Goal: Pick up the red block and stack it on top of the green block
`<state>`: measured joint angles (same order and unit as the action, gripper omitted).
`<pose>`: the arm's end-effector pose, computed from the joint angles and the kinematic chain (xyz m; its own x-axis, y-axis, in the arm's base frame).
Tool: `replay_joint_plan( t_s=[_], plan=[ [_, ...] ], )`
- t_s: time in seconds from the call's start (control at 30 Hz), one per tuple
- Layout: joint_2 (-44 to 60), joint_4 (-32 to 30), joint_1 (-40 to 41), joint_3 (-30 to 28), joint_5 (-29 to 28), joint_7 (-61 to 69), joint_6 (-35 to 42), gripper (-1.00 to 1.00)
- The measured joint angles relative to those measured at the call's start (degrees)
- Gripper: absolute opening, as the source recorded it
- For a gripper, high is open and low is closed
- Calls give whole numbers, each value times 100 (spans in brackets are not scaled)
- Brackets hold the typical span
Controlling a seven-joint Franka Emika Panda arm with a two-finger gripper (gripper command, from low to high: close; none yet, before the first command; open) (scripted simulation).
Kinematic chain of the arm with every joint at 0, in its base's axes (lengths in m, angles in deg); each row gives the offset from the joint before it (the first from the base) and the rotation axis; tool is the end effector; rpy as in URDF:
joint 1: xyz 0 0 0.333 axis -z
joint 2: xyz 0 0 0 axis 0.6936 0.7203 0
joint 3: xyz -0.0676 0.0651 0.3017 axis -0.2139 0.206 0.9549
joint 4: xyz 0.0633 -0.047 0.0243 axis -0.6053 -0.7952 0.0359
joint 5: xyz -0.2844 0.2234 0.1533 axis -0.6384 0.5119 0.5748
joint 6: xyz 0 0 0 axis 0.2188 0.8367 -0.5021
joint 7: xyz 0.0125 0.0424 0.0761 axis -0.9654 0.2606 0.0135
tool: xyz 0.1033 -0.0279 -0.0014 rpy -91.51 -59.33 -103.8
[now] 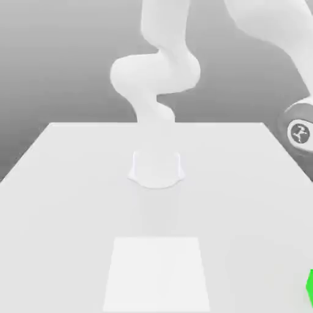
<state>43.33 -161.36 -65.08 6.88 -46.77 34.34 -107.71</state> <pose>0.4600 0.3288 0.1894 0.9565 0.2916 -0.0011 0.2916 -0.9565 -0.0012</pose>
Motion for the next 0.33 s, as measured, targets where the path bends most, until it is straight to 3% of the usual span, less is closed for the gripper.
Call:
replay_joint_plan(
  t_s=[0.2,0.33],
  plan=[
    [79,9,-26,-29,-40,-26,-70,100],
    [-486,-24,85,131,217,153,443,100]
  ],
)
